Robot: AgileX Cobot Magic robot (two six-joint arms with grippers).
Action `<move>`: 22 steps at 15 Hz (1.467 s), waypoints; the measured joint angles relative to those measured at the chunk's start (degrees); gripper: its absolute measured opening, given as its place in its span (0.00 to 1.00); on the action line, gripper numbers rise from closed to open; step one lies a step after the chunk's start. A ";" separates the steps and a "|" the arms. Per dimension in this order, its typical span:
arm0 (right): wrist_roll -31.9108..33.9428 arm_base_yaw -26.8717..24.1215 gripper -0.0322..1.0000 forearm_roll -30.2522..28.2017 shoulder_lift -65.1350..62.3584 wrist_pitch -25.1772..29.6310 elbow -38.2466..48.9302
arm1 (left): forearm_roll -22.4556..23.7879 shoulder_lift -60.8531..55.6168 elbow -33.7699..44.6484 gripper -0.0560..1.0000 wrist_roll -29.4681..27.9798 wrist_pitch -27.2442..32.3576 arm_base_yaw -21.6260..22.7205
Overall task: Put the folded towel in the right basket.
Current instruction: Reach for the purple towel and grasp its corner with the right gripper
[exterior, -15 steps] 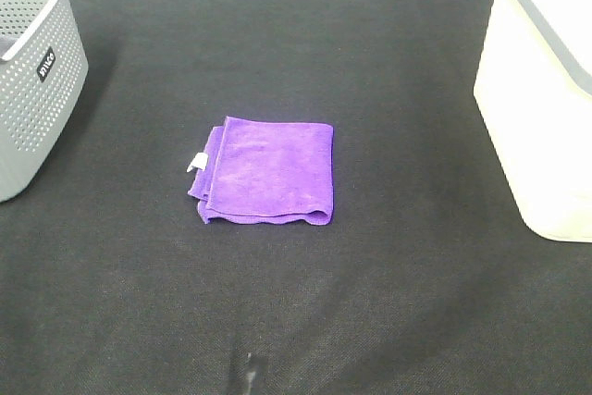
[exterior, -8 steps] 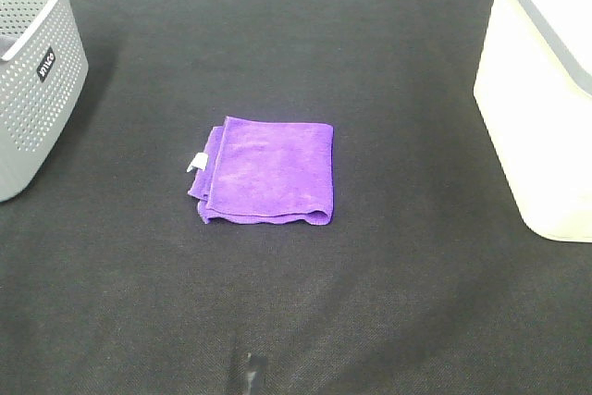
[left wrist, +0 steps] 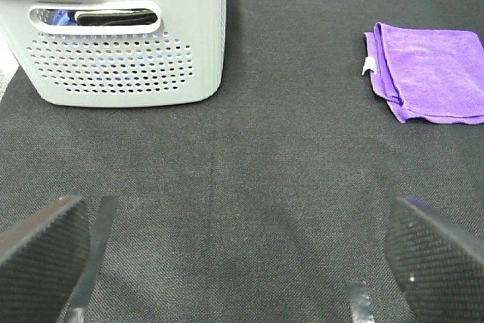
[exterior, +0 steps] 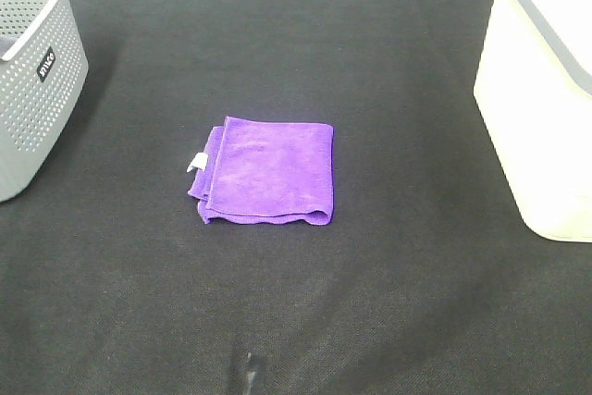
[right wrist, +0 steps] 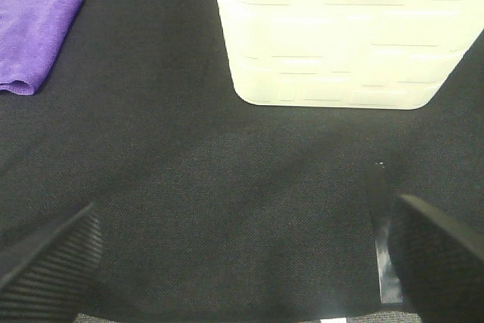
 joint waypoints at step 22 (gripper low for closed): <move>-0.11 0.00 0.98 3.09 8.48 1.55 -9.22 | 0.00 0.00 0.00 0.99 0.00 0.00 0.00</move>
